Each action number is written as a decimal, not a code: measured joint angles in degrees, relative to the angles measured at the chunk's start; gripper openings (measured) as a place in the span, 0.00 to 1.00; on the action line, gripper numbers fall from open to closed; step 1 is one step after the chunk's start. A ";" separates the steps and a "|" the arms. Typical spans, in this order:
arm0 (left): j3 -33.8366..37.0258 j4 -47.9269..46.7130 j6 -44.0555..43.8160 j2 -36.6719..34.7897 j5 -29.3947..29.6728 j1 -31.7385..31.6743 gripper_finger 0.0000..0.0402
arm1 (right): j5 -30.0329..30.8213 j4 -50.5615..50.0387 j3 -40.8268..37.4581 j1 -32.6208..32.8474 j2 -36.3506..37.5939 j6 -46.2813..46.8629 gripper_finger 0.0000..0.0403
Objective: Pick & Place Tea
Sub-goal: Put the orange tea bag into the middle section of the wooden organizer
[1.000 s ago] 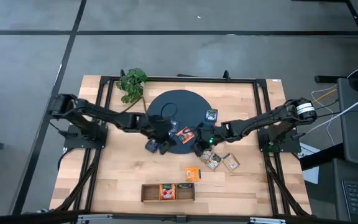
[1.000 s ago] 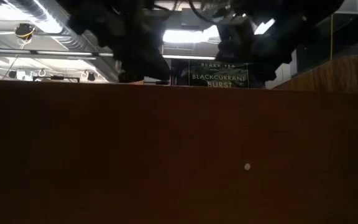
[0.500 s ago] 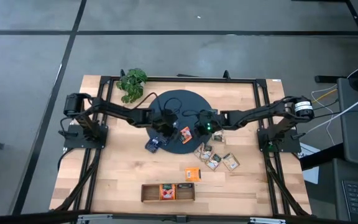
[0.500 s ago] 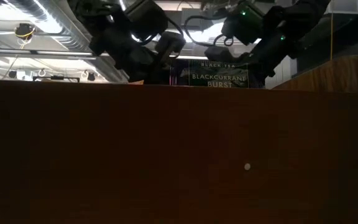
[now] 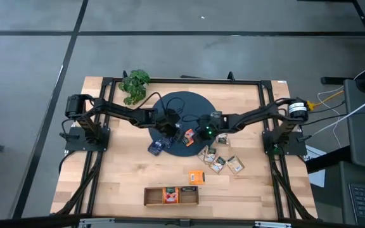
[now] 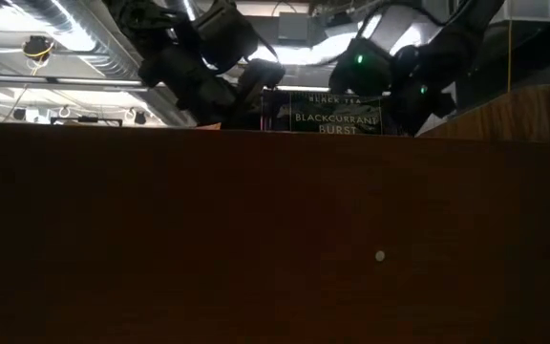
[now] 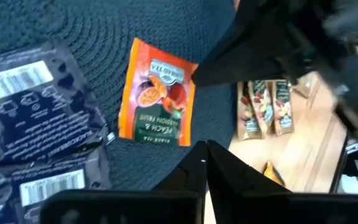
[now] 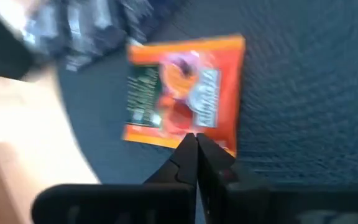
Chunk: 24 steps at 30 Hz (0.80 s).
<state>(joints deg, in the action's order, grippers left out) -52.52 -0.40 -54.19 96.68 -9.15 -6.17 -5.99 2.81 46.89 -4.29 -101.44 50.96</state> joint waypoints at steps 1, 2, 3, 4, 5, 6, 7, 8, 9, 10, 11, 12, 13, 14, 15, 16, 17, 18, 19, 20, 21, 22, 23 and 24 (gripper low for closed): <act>0.02 -0.35 -0.07 0.00 0.00 0.01 0.02 | -0.24 -0.26 0.00 0.00 -1.00 0.46 0.02; 0.03 -0.47 -0.11 0.00 0.01 0.02 0.02 | -0.73 -0.05 0.09 -0.01 -1.81 1.19 0.03; 0.03 -0.59 -0.11 0.00 0.02 0.03 0.02 | -1.23 0.46 0.28 -0.02 -2.65 1.48 0.03; 0.03 -0.78 -0.11 -0.02 0.01 0.04 0.01 | -2.12 1.37 0.32 -0.04 -3.48 1.71 0.03; 0.05 -1.04 -0.11 -0.02 0.01 0.04 0.01 | -2.53 1.53 0.42 -0.04 -4.29 1.89 0.03; 0.05 -1.33 -0.11 -0.02 0.01 0.07 0.01 | -3.05 2.47 0.35 -0.04 -4.97 2.19 0.02; 0.05 -1.57 -0.11 -0.02 0.01 0.07 0.01 | -3.57 3.08 0.35 -0.04 -5.33 2.57 0.01; 0.05 -1.78 -0.09 -0.02 0.02 0.07 0.01 | -3.91 3.92 0.33 -0.04 -5.66 2.79 0.01; 0.05 -2.06 -0.11 -0.02 0.03 0.04 0.01 | -4.01 4.71 0.33 -0.02 -5.86 2.83 0.01; 0.05 -2.59 -0.09 -0.02 0.04 0.04 0.01 | -3.98 5.24 0.28 0.00 -5.92 2.91 0.01; 0.05 -3.28 0.24 -0.03 0.19 0.04 0.02 | -4.01 5.57 0.22 0.00 -5.94 2.95 0.01; 0.06 -3.98 1.05 -0.02 0.32 0.04 0.03 | -4.04 5.84 0.19 0.00 -5.97 2.98 0.02; 0.07 -4.58 2.31 -0.02 0.51 0.04 0.04 | -4.01 5.94 0.17 0.00 -6.00 2.98 0.02; 0.07 -5.01 3.57 -0.03 0.64 0.03 0.05 | -4.01 5.92 0.17 0.00 -6.00 2.99 0.02; 0.07 -5.36 4.60 -0.04 0.62 -0.03 0.07 | -4.01 5.92 0.17 0.00 -6.00 2.99 0.02; 0.07 -5.67 5.49 -0.05 0.61 -0.11 0.09 | -4.01 5.92 0.17 0.00 -6.02 2.99 0.02; 0.07 -6.00 6.11 -0.16 0.62 -0.13 0.11 | -4.01 5.92 0.15 0.00 -6.04 2.99 0.02; 0.07 -6.21 6.48 -0.28 0.62 -0.13 0.13 | -3.99 5.96 0.15 0.00 -6.04 2.99 0.02; 0.07 -6.11 7.00 -0.31 0.62 -0.13 0.15 | -4.00 6.05 0.13 0.01 -6.04 2.99 0.01; 0.07 -6.14 7.46 -0.31 0.60 -0.13 0.17 | -3.99 6.18 0.09 0.02 -6.04 2.99 0.01; 0.07 -6.28 7.70 -0.31 0.60 -0.12 0.20 | -3.99 6.36 0.09 0.02 -6.06 2.99 0.01; 0.07 -6.41 7.82 -0.31 0.58 -0.09 0.22 | -3.97 6.39 0.09 0.02 -6.08 2.99 0.01; 0.07 -6.65 7.82 -0.31 0.55 -0.10 0.25 | -3.96 6.49 0.09 0.02 -6.11 2.99 0.02; 0.07 -7.04 7.78 -0.31 0.55 -0.11 0.28 | -3.93 6.52 0.09 0.02 -6.11 2.99 0.02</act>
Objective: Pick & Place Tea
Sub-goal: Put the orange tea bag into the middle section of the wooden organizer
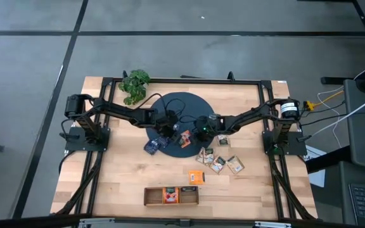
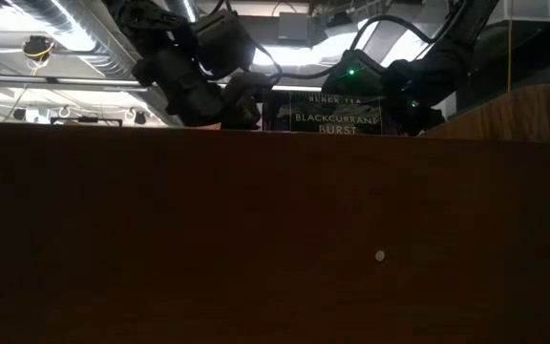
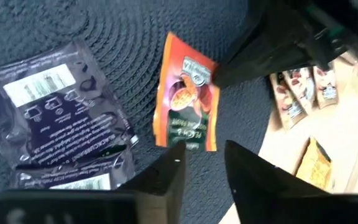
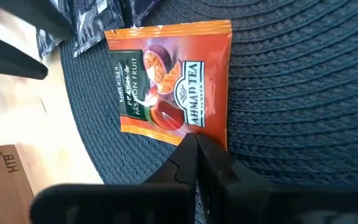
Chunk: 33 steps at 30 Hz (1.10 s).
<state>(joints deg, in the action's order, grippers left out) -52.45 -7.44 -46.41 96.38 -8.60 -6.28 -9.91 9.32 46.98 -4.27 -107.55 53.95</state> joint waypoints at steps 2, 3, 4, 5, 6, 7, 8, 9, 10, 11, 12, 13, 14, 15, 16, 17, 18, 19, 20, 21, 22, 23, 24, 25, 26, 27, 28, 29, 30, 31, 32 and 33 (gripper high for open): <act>0.00 -0.93 -0.36 0.00 -0.32 0.00 0.33 | -0.09 0.00 0.00 0.00 -0.02 0.00 0.03; 0.00 -1.17 -0.44 0.00 -0.57 0.00 0.35 | -0.11 0.00 0.00 -0.02 -0.02 -0.04 0.03; 0.00 -1.41 -0.59 0.00 -0.63 0.00 0.37 | -0.11 0.00 -0.02 0.00 -0.02 -0.04 0.03; 0.00 -1.57 -0.55 0.12 -0.63 0.02 0.40 | -0.12 0.00 -0.02 -0.02 -0.04 -0.07 0.02; 0.00 -1.58 -0.20 0.37 -0.66 0.02 0.41 | -0.12 0.00 -0.02 -0.01 -0.04 -0.10 0.02; 0.00 -1.72 0.03 0.62 -0.64 0.00 0.43 | -0.13 0.12 -0.03 -0.01 -0.04 -0.15 0.01; 0.00 -1.66 0.06 0.93 -0.58 0.00 0.44 | -0.14 0.34 -0.04 -0.02 -0.04 -0.21 0.01; 0.00 -1.20 0.04 1.33 -0.60 0.00 0.46 | -0.15 0.47 -0.04 -0.02 -0.04 -0.23 0.01; 0.00 -1.09 0.07 1.69 -0.68 0.00 0.47 | -0.15 0.61 -0.04 -0.02 -0.04 -0.24 0.01; 0.02 -1.02 0.09 2.20 -0.85 0.00 0.47 | -0.18 0.91 -0.04 0.00 -0.04 -0.22 0.01; 0.00 -0.11 0.13 2.99 -1.04 0.02 0.48 | -0.26 0.94 -0.04 -0.02 -0.04 -0.22 0.02; 0.00 0.32 0.15 3.63 -1.22 0.00 0.48 | -0.26 1.04 -0.04 -0.02 -0.06 -0.22 0.03; 0.06 0.34 0.17 4.21 -1.27 0.00 0.49 | -0.24 1.23 -0.04 -0.02 -0.09 -0.24 0.03; 0.07 1.01 0.39 4.87 -1.36 0.00 0.49 | -0.28 1.27 -0.04 -0.02 -0.09 -0.22 0.03; 0.05 1.95 0.54 5.55 -1.41 0.00 0.49 | -0.25 1.29 -0.04 0.00 -0.09 -0.22 0.03; 0.04 2.15 0.53 6.03 -1.40 0.00 0.49 | -0.22 1.48 -0.04 0.00 -0.09 -0.23 0.02; 0.07 2.14 0.53 6.37 -1.41 -0.01 0.49 | -0.25 1.55 -0.04 -0.02 -0.09 -0.23 0.02; 0.04 2.69 0.53 6.77 -1.42 -0.02 0.49 | -0.26 1.56 -0.04 0.00 -0.09 -0.24 0.01; 0.00 3.21 0.53 7.08 -1.43 -0.02 0.49 | -0.23 1.59 -0.05 0.00 -0.09 -0.25 0.01; 0.00 3.28 0.50 7.08 -1.44 -0.07 0.49 | -0.26 1.64 -0.06 0.00 -0.09 -0.26 0.01; 0.00 3.37 0.34 7.08 -1.40 -0.15 0.49 | -0.26 1.66 -0.05 -0.01 -0.09 -0.24 0.01; 0.00 3.47 0.18 7.08 -1.30 -0.20 0.49 | -0.22 1.66 -0.07 0.00 -0.09 -0.24 0.02; 0.00 3.69 0.11 7.12 -0.90 -0.20 0.49 | -0.24 1.66 -0.07 0.00 -0.09 -0.24 0.02; 0.00 3.95 0.10 7.14 -0.52 -0.20 0.48 | -0.24 1.66 -0.07 -0.01 -0.09 -0.23 0.03; 0.01 4.25 0.09 7.18 -0.40 -0.20 0.47 | -0.23 1.66 -0.07 0.00 -0.09 -0.22 0.03; 0.03 4.73 0.09 7.23 -0.32 -0.22 0.45 | -0.24 1.66 -0.07 -0.01 -0.09 -0.22 0.03; 0.04 5.37 0.10 7.29 -0.02 -0.22 0.43 | -0.24 1.69 -0.07 0.00 -0.09 -0.22 0.03; 0.04 5.79 0.11 7.30 0.20 -0.20 0.41 | -0.24 1.70 -0.07 0.00 -0.09 -0.23 0.02; 0.04 5.97 0.11 7.30 0.20 -0.20 0.38 | -0.25 1.70 -0.07 -0.01 -0.09 -0.22 0.02; 0.04 6.14 0.11 7.30 0.24 -0.20 0.35 | -0.26 1.70 -0.07 0.00 -0.09 -0.24 0.01; 0.04 6.23 0.11 7.30 0.25 -0.20 0.32 | -0.26 1.73 -0.07 -0.02 -0.09 -0.24 0.01; 0.04 6.42 0.11 7.30 0.23 -0.22 0.29 | -0.24 1.76 -0.07 -0.01 -0.09 -0.24 0.01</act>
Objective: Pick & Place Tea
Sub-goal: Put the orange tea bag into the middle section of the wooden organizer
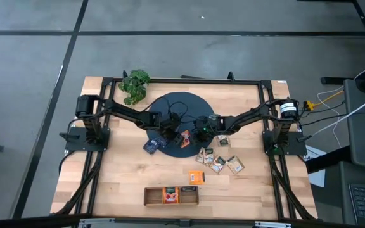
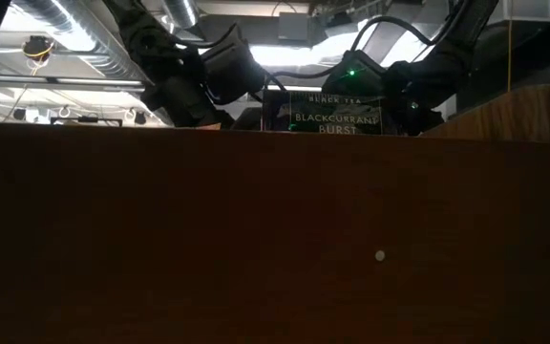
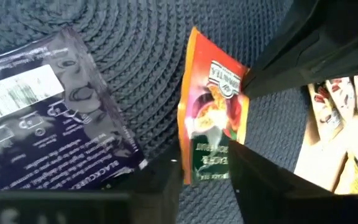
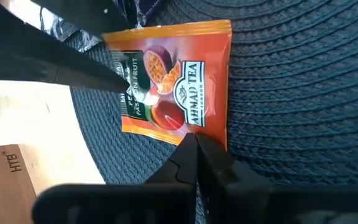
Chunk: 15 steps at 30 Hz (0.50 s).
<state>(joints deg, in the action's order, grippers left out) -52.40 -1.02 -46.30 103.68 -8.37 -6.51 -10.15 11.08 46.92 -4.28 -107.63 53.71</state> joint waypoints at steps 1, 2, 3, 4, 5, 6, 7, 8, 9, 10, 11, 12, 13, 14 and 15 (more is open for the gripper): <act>0.00 0.09 0.00 0.00 -0.04 -0.03 0.25 | 0.00 0.01 0.00 0.01 0.00 0.02 0.01; 0.00 0.06 -0.01 0.00 -0.06 -0.04 0.22 | 0.00 0.01 0.00 0.01 0.00 0.02 0.02; 0.00 0.05 -0.06 0.00 -0.22 -0.04 0.18 | 0.02 0.01 0.00 0.00 0.00 0.02 0.02; 0.00 0.05 -0.26 0.00 -0.59 -0.04 0.15 | 0.02 0.01 0.00 0.00 0.00 0.02 0.03; 0.00 0.04 -0.32 0.00 -1.01 -0.04 0.12 | 0.02 0.01 0.00 0.01 0.00 0.00 0.03; 0.00 0.00 -0.31 0.00 -1.50 -0.04 0.08 | 0.02 0.01 0.00 0.01 0.00 0.02 0.04; 0.00 0.00 -0.33 0.00 -1.81 -0.04 0.05 | 0.02 0.01 0.00 0.01 0.00 0.00 0.04; 0.00 0.00 -0.35 0.00 -1.95 -0.04 0.03 | 0.02 0.06 0.00 0.01 0.00 0.00 0.03; 0.00 0.00 -0.37 0.00 -2.01 -0.04 0.02 | 0.04 0.17 0.00 0.01 0.00 0.00 0.03; 0.00 0.00 -0.37 0.00 -2.06 -0.04 0.01 | 0.04 0.39 -0.04 0.01 0.00 0.00 0.02; 0.00 0.00 -0.39 0.00 -2.10 -0.04 0.01 | 0.07 0.63 -0.07 0.01 0.00 0.00 0.02; 0.00 -0.07 -0.39 0.00 -2.18 -0.04 0.01 | 0.12 1.09 -0.09 0.01 -0.02 -0.01 0.01; 0.00 -0.19 -0.40 0.00 -2.32 -0.04 0.01 | 0.17 1.52 -0.08 0.01 -0.04 -0.04 0.01; 0.00 -0.29 -0.42 0.00 -2.50 -0.04 0.01 | 0.21 1.92 -0.09 0.01 -0.04 -0.20 0.01; 0.00 -0.42 -0.44 0.00 -2.70 -0.04 0.01 | 0.30 2.34 -0.09 0.01 -0.04 -0.35 0.02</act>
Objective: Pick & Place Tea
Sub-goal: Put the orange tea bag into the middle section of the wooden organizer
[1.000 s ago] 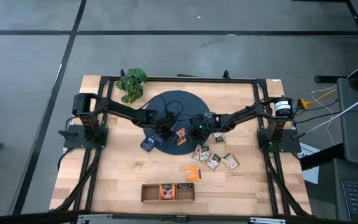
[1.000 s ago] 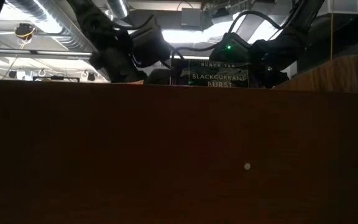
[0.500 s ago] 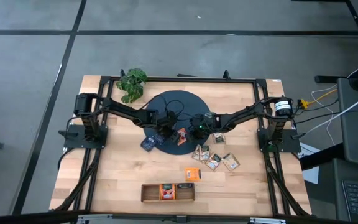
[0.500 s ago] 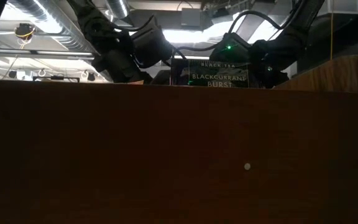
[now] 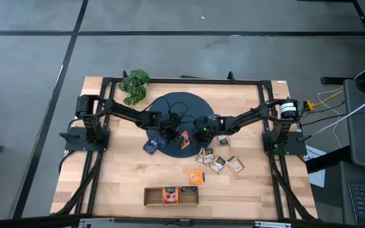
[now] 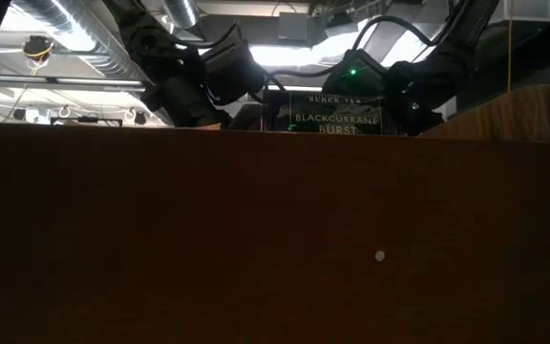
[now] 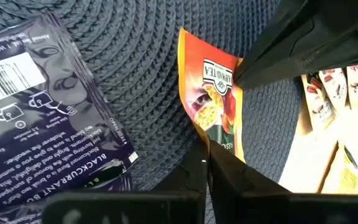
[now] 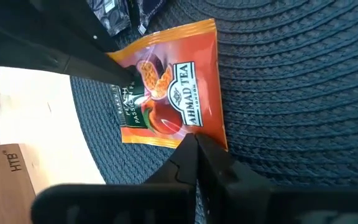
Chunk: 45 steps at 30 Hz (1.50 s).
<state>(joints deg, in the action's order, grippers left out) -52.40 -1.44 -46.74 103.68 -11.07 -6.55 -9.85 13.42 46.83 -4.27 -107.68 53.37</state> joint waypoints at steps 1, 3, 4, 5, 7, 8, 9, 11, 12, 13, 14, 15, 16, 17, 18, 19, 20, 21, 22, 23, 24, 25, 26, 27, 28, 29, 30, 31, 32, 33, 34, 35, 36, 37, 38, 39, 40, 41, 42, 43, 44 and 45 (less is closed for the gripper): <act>0.00 -0.10 0.00 0.00 -0.02 0.00 0.01 | 0.07 0.31 0.00 0.00 0.00 -0.06 0.03; 0.00 -0.29 0.03 0.00 -0.06 0.00 0.01 | 0.04 0.67 0.00 0.00 -0.02 -0.09 0.06; 0.00 -0.42 0.34 0.00 -0.08 0.01 0.01 | -0.03 0.80 0.00 0.00 -0.02 -0.09 0.07; 0.00 -0.55 0.71 0.00 -0.20 0.07 0.01 | -0.37 0.90 0.00 0.00 -0.02 -0.09 0.09; -0.04 -1.24 1.41 -0.02 -0.64 0.09 0.01 | -1.52 1.58 0.00 0.00 -0.02 -0.09 0.11; -0.04 -1.84 1.94 -0.02 -0.86 0.09 0.01 | -2.19 2.10 0.00 0.00 -0.02 -0.08 0.12; -0.04 -2.39 2.64 -0.02 -1.07 0.09 0.01 | -2.70 2.60 -0.02 0.00 -0.04 -0.03 0.13; -0.04 -3.15 4.12 -0.26 -1.33 0.11 0.01 | -3.92 3.94 -0.04 -0.02 -0.07 0.05 0.15; -0.04 -3.74 4.84 -0.68 -1.33 0.11 0.01 | -4.55 4.24 -0.07 -0.03 0.10 0.12 0.16; -0.04 -3.61 5.54 -0.94 -1.38 0.11 0.01 | -5.08 4.31 -0.12 -0.09 0.22 0.19 0.16; -0.07 -3.54 6.27 -1.13 -1.61 0.11 0.01 | -5.43 4.46 -0.13 -0.10 0.31 0.25 0.17; -0.04 -4.57 7.00 -1.71 -1.93 0.11 0.01 | -5.89 4.44 -0.16 -0.21 0.71 0.42 0.17; 0.02 -5.26 7.87 -2.35 -2.15 0.11 0.01 | -6.39 4.43 -0.22 -0.31 1.19 0.41 0.18; -0.06 -5.18 8.79 -2.86 -2.19 0.03 0.01 | -6.69 5.13 -0.12 -0.35 1.46 0.41 0.18; -0.13 -6.13 9.83 -3.67 -2.24 -0.09 0.01 | -6.92 5.06 -0.06 -0.46 2.00 0.40 0.18; -0.07 -7.87 10.94 -4.52 -2.48 -0.27 0.01 | -7.20 4.80 -0.17 -0.50 2.45 0.37 0.18; -0.07 -8.60 12.15 -5.14 -2.83 -0.43 0.01 | -7.25 5.41 -0.10 -0.50 2.63 0.33 0.18; -0.07 -9.52 13.62 -5.78 -3.60 -0.75 0.01 | -7.23 5.14 -0.05 -0.60 3.11 0.33 0.17; -0.05 -11.25 15.02 -6.58 -4.41 -1.06 0.01 | -7.29 5.08 -0.14 -0.61 3.55 0.33 0.17; -0.04 -12.05 16.23 -7.35 -5.05 -1.22 0.01 | -7.43 6.19 -0.06 -0.61 3.63 0.32 0.17; -0.04 -12.81 17.37 -8.12 -5.61 -1.41 0.01 | -7.77 6.56 0.06 -0.65 3.85 0.33 0.17; -0.04 -13.88 18.55 -8.84 -6.33 -1.69 0.01 | -8.34 6.26 -0.02 -0.77 4.22 0.32 0.18; -0.04 -14.12 19.87 -9.38 -7.24 -1.95 0.01 | -8.46 6.71 0.10 -0.79 4.31 0.30 0.18; -0.04 -14.56 21.21 -9.99 -8.05 -2.30 0.01 | -8.51 6.81 0.34 -0.76 4.31 0.26 0.18; -0.04 -15.08 22.32 -10.64 -8.91 -2.62 0.01 | -9.43 6.81 0.40 -0.79 4.31 0.19 0.18; -0.04 -14.46 23.50 -11.14 -10.11 -2.90 0.01 | -10.68 6.85 0.72 -0.87 4.29 -0.01 0.19; -0.07 -14.40 24.66 -11.69 -11.23 -3.37 0.01 | -11.80 7.14 1.07 -0.88 4.28 -0.55 0.19; -0.07 -14.86 25.50 -12.22 -12.27 -3.79 0.01 | -12.56 7.38 1.56 -0.87 4.28 -1.22 0.20; -0.07 -14.55 26.24 -12.51 -13.51 -4.15 0.01 | -12.73 7.88 2.00 -0.87 4.28 -1.81 0.21; -0.07 -14.45 26.75 -12.71 -14.71 -4.68 0.01 | -12.77 8.05 2.22 -0.87 4.31 -2.52 0.22; -0.07 -14.68 27.01 -12.92 -15.60 -5.15 0.01 | -12.79 7.96 2.51 -0.87 4.33 -2.78 0.23; -0.07 -14.72 27.14 -13.12 -16.73 -5.62 0.01 | -12.83 7.93 2.87 -0.85 4.33 -2.91 0.24; -0.07 -14.63 27.19 -13.25 -17.98 -6.10 0.01 | -12.83 8.01 3.25 -0.87 4.33 -3.04 0.26; -0.07 -14.55 27.21 -13.29 -18.99 -6.46 0.01 | -12.81 8.26 3.68 -0.87 4.33 -3.23 0.27; -0.07 -14.63 27.38 -13.29 -20.14 -6.77 0.01 | -12.81 8.32 3.96 -0.87 4.33 -3.62 0.28; -0.07 -14.66 27.57 -13.27 -21.26 -6.97 0.01 | -12.81 8.30 4.06 -0.87 4.35 -4.02 0.30; -0.07 -14.56 27.90 -13.27 -22.23 -7.17 0.01 | -12.79 8.19 4.18 -0.93 4.35 -4.20 0.31; -0.07 -14.57 28.39 -13.27 -23.30 -7.21 0.01 | -12.81 8.12 4.34 -0.94 4.35 -4.38 0.32; -0.06 -14.59 28.73 -13.27 -24.21 -7.21 0.01 | -12.81 8.15 4.52 -0.94 4.35 -4.43 0.32; -0.06 -14.62 28.92 -13.27 -24.94 -7.21 0.01 | -12.78 8.27 4.62 -0.95 4.35 -4.47 0.33; -0.07 -14.68 28.96 -13.27 -25.80 -7.21 0.01 | -12.78 8.27 4.63 -0.96 4.36 -4.56 0.33; -0.07 -14.99 28.96 -13.27 -27.00 -7.22 0.01 | -12.76 8.20 4.63 -0.96 4.36 -4.75 0.33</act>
<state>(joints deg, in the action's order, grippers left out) -52.47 -16.42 -17.78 90.41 -38.07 -13.77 -22.61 21.61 51.46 -5.23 -103.32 48.61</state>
